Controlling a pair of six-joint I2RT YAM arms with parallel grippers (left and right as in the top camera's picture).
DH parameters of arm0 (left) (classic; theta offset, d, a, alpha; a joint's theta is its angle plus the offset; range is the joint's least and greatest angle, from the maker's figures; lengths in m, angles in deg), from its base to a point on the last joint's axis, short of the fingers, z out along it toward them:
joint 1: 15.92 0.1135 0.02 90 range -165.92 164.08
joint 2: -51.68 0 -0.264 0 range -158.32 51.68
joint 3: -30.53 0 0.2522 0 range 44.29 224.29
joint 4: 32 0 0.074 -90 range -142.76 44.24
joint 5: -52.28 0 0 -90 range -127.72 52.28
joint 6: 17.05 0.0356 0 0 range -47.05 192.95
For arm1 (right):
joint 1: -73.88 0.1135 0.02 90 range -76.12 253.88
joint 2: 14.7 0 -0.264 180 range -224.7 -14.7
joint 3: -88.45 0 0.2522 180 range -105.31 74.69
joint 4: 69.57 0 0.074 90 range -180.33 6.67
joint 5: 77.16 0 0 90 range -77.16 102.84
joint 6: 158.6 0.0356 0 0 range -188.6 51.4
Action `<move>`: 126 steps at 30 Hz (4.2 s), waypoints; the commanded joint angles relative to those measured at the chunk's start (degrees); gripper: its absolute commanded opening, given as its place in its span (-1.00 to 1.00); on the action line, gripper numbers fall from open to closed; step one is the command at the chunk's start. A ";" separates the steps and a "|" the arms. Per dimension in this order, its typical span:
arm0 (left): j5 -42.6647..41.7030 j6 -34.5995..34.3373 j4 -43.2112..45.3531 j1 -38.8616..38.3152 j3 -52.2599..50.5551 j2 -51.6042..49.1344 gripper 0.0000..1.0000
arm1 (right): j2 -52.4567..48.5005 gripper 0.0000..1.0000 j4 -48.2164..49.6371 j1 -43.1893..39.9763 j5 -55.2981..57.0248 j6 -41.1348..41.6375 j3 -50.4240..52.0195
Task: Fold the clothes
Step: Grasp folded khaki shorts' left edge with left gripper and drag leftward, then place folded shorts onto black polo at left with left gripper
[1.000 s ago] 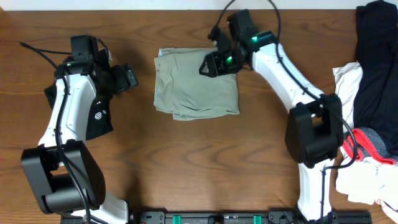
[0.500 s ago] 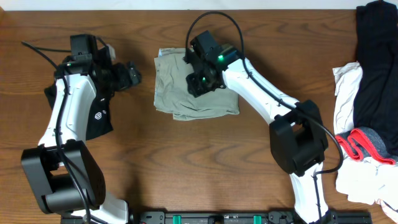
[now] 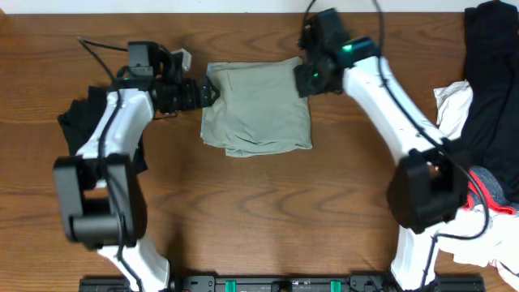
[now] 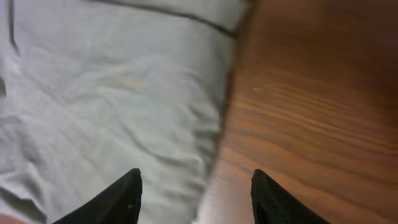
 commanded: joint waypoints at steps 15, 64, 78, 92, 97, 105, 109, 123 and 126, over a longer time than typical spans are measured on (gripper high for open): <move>-10.71 -0.35 4.81 -5.60 0.81 -13.75 0.96 | 1.55 0.09 -3.67 -1.49 0.20 -0.24 -0.76; 24.13 -16.83 -2.16 14.53 0.83 18.01 -0.88 | 3.69 0.05 -9.29 -4.96 -0.44 -1.73 -0.76; 24.02 -12.76 5.42 17.68 0.85 18.03 -0.88 | 3.69 0.04 -9.35 -4.85 -0.44 -1.73 -0.76; 24.06 -15.47 2.99 21.90 0.94 19.80 -0.88 | 3.69 0.04 -9.60 -4.85 -0.44 -1.68 -0.76; 24.11 -16.04 -1.07 23.39 0.94 21.79 -0.88 | 3.69 0.04 -9.66 -5.05 -0.42 -1.70 -0.76; 24.13 -16.06 -7.96 24.63 0.94 22.32 -0.88 | 3.69 0.04 -9.70 -4.96 -0.42 -1.70 -0.76; 24.13 -16.06 -11.91 25.44 0.92 22.32 -0.88 | 3.69 0.04 -9.81 -4.98 -0.42 -1.70 -0.76; 24.13 -16.04 -14.08 27.65 0.92 22.32 -0.32 | 3.69 0.04 -10.60 -4.96 -0.42 -1.70 -0.76; 24.11 -16.04 -14.21 27.65 0.92 22.32 -0.12 | 3.69 0.04 -10.60 -4.96 -0.42 -1.73 -0.76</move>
